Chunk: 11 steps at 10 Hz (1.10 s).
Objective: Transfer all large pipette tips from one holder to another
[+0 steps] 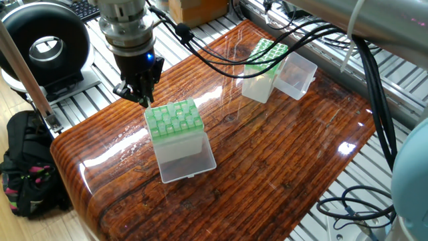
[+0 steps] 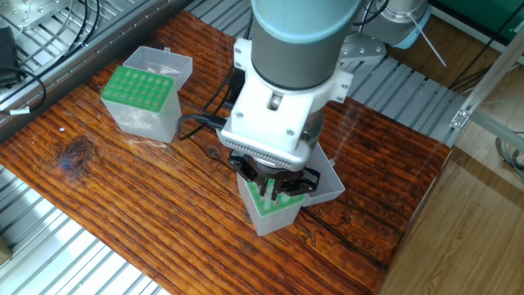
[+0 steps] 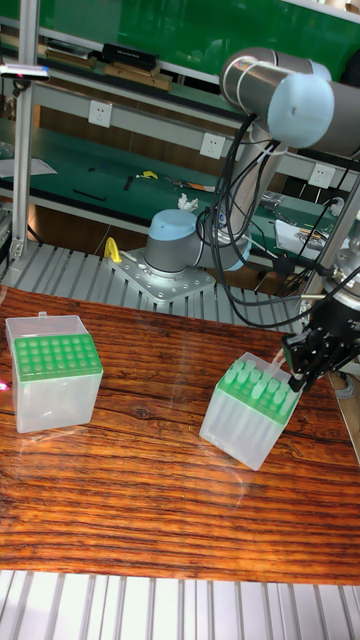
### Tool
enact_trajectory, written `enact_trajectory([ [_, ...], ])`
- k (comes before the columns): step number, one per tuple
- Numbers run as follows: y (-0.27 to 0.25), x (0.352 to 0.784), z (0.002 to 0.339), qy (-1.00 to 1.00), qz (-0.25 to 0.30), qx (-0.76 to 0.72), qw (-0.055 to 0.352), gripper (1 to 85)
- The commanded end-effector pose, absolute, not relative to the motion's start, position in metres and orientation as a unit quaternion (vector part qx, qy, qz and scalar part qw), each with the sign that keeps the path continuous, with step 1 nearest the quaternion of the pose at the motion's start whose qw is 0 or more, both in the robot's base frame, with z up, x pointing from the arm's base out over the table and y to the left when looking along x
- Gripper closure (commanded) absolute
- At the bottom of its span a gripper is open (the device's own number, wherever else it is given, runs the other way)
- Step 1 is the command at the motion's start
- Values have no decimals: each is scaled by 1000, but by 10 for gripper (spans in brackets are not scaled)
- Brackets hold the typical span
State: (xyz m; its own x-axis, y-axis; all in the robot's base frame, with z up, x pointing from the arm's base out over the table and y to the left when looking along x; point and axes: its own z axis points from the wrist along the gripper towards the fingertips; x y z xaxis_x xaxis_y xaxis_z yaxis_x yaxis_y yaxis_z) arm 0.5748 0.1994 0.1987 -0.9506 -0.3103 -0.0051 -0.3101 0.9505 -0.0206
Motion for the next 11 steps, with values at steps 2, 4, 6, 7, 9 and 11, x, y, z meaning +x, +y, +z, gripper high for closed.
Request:
enact_trajectory([
  [2,199,577,223,986,11,-165,0,747],
  [4,200,576,233,986,12,-164,-3,747],
  [6,203,573,245,986,14,-163,-9,747],
  [7,205,569,249,986,17,-163,-10,747],
  [9,204,566,255,986,18,-163,-12,747],
  [11,203,566,256,986,17,-165,-12,747],
])
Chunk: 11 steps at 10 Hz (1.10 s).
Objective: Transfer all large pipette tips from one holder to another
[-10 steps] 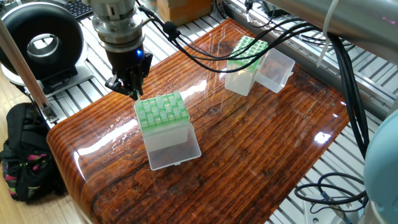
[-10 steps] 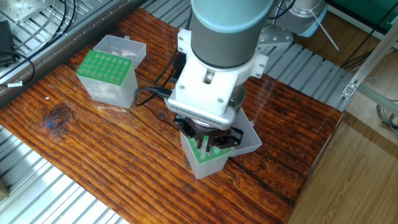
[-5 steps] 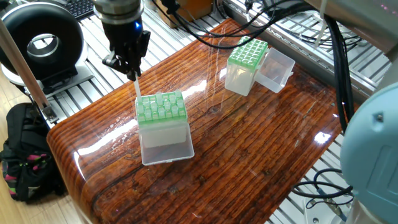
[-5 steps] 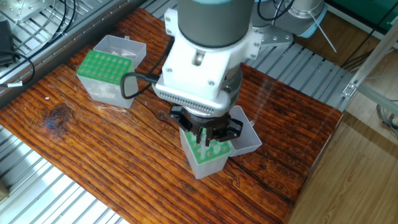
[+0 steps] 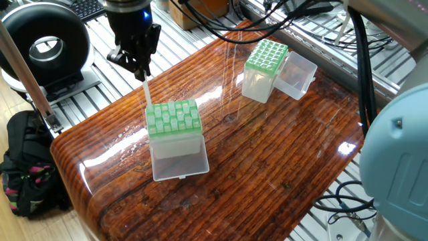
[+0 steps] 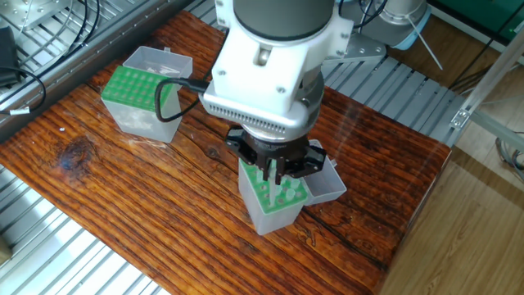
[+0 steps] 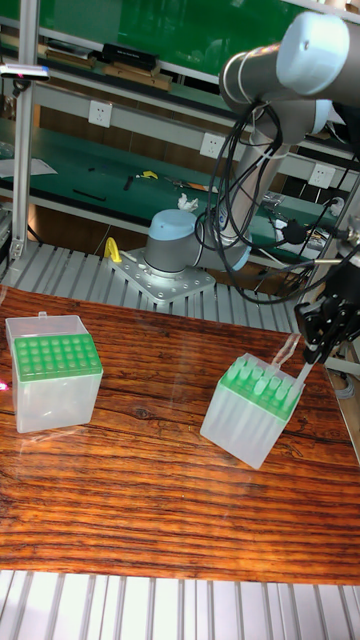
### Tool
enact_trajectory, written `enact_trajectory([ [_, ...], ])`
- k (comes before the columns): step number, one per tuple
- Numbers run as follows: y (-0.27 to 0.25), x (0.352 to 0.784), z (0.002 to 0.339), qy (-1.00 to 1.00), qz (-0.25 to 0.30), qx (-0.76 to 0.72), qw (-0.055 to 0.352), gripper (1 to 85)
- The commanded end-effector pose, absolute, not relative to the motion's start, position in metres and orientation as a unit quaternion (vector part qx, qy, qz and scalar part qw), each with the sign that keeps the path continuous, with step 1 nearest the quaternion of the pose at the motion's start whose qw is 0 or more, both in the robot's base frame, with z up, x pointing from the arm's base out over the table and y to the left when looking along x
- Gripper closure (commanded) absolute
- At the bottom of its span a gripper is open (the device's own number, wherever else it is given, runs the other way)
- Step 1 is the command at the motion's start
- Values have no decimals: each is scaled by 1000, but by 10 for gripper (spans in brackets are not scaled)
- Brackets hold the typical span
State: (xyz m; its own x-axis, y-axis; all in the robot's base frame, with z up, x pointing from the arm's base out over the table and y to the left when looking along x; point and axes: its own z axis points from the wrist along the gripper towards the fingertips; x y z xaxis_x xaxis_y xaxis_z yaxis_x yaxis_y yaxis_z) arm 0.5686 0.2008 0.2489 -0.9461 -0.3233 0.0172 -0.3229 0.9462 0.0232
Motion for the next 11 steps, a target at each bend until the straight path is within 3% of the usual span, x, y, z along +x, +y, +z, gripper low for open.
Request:
enact_trajectory([
  [1,203,566,258,-986,-17,165,14,747],
  [11,189,580,279,-984,-28,177,22,747],
])
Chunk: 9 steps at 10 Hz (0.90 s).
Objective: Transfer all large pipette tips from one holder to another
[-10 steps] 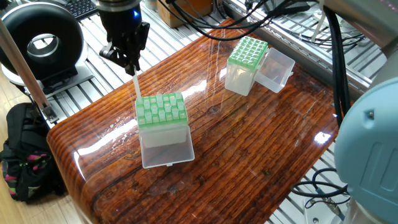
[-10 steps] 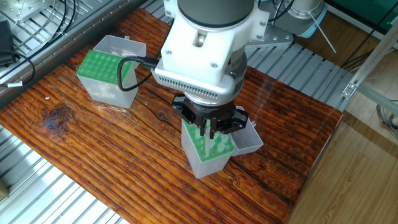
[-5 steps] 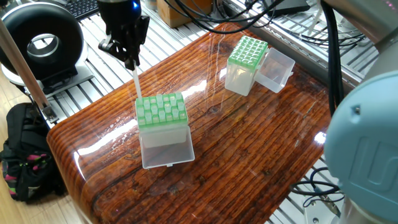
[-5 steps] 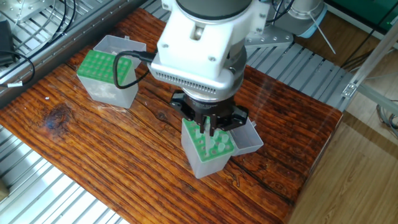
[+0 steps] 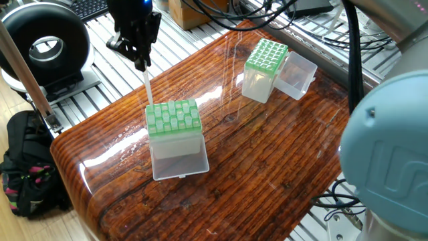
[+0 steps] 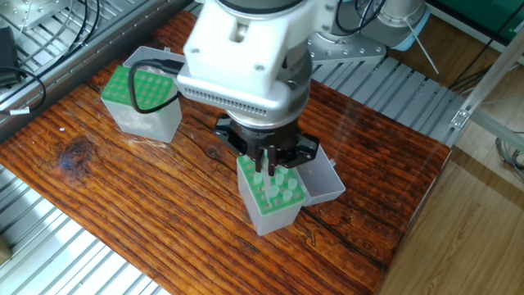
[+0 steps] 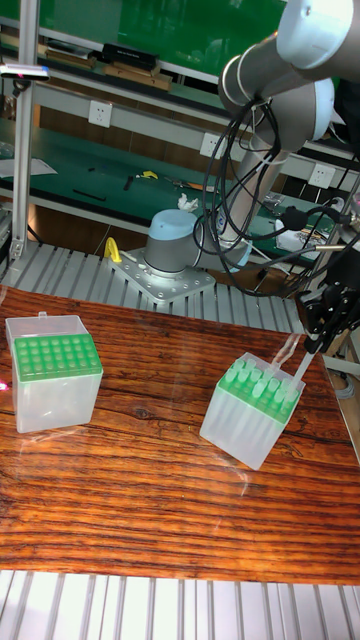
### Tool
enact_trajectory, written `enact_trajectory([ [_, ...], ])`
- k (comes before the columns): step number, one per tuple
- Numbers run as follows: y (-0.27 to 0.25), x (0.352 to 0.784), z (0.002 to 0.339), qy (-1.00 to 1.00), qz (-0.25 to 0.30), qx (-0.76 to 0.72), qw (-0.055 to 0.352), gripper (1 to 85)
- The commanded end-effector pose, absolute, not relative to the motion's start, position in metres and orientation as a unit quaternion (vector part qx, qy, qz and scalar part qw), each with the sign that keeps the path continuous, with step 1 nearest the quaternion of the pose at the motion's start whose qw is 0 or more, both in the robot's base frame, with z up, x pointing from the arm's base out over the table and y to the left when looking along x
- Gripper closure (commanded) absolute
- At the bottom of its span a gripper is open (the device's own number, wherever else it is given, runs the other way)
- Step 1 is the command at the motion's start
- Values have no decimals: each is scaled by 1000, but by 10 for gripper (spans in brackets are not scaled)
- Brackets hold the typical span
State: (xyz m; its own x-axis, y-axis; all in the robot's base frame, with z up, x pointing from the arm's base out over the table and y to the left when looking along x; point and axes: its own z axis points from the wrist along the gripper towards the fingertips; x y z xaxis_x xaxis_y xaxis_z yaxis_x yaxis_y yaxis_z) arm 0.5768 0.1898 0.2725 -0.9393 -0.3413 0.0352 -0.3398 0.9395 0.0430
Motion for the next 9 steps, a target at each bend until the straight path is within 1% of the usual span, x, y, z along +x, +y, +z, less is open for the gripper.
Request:
enact_trajectory([
  [1,189,580,282,-984,-29,177,23,747],
  [3,190,581,286,-983,-35,179,23,747],
  [5,188,584,292,-983,-36,179,14,747],
  [7,170,587,306,-982,-13,188,-4,747],
  [9,147,589,319,-977,-11,210,-13,750],
])
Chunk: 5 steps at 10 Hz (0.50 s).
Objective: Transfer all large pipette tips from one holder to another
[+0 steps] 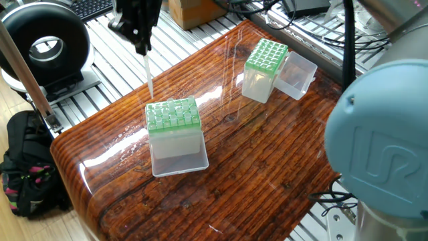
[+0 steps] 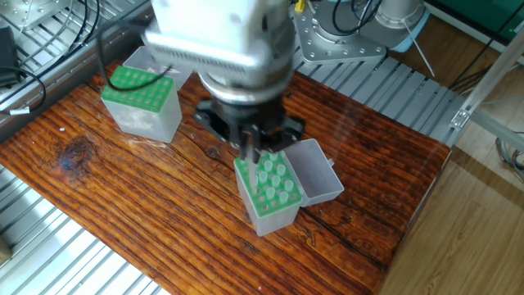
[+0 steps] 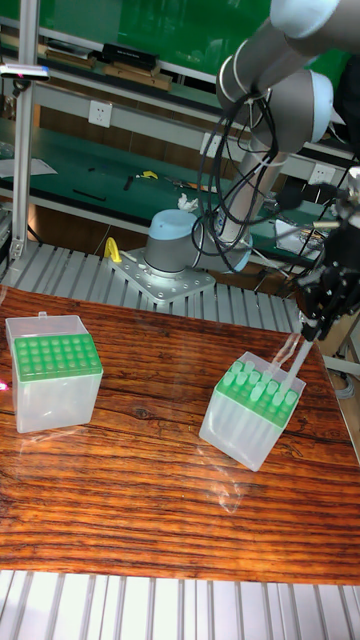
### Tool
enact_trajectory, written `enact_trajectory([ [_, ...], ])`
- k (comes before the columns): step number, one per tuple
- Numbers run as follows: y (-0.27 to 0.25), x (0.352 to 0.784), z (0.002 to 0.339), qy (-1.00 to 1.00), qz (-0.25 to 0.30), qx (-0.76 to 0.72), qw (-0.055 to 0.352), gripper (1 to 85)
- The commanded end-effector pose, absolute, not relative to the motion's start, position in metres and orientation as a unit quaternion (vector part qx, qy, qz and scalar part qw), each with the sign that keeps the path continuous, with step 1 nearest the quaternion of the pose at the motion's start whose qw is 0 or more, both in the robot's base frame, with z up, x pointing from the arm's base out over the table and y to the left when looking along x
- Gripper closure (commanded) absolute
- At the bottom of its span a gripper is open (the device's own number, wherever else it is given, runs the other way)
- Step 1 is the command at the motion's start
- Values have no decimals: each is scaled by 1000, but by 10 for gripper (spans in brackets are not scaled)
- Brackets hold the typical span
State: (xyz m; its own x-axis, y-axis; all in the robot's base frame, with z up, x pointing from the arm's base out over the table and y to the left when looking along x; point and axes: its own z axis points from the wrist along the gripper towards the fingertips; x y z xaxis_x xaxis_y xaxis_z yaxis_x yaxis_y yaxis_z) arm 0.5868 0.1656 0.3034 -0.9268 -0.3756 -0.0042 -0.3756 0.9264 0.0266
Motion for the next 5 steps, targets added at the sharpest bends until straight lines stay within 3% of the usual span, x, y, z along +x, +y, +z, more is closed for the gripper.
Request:
enact_trajectory([
  [1,130,589,323,-974,-10,225,-17,750],
  [5,74,577,309,-965,0,263,-19,753],
])
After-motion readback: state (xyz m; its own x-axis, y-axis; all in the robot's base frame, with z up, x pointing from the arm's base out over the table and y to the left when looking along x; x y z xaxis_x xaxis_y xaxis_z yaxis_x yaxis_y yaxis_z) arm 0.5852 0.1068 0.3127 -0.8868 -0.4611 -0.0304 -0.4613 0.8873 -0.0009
